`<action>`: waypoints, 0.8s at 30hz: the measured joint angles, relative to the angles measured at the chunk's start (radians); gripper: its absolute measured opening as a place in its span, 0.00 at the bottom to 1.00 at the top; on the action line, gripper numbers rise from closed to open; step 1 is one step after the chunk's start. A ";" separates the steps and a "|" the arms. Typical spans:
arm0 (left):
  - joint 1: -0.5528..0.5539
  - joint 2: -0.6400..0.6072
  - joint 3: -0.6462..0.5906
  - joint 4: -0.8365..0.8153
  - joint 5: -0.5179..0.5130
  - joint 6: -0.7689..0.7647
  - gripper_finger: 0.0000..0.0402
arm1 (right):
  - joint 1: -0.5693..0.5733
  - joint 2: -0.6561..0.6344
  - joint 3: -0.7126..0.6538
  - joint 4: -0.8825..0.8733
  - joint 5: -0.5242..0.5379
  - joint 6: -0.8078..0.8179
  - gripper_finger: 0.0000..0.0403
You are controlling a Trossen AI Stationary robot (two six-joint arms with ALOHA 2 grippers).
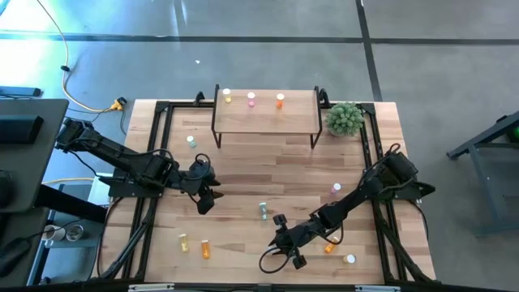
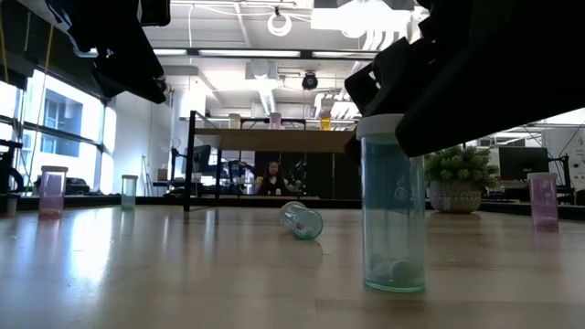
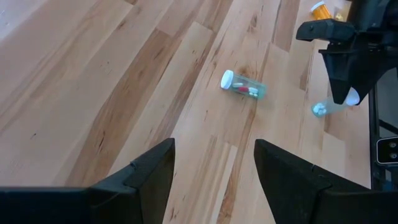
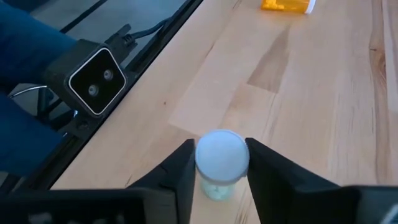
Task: Pick and place medicine bottles onto shelf by color
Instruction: Put the bottom blue pill bottle on the shelf
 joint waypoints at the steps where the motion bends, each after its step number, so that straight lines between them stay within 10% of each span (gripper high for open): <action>1: 0.000 0.000 0.000 0.000 0.000 0.000 0.52 | 0.000 0.000 0.000 0.000 0.000 0.000 0.27; 24: 0.000 0.000 0.000 -0.001 -0.004 0.056 0.52 | -0.134 -0.212 0.000 -0.061 0.137 -0.038 0.25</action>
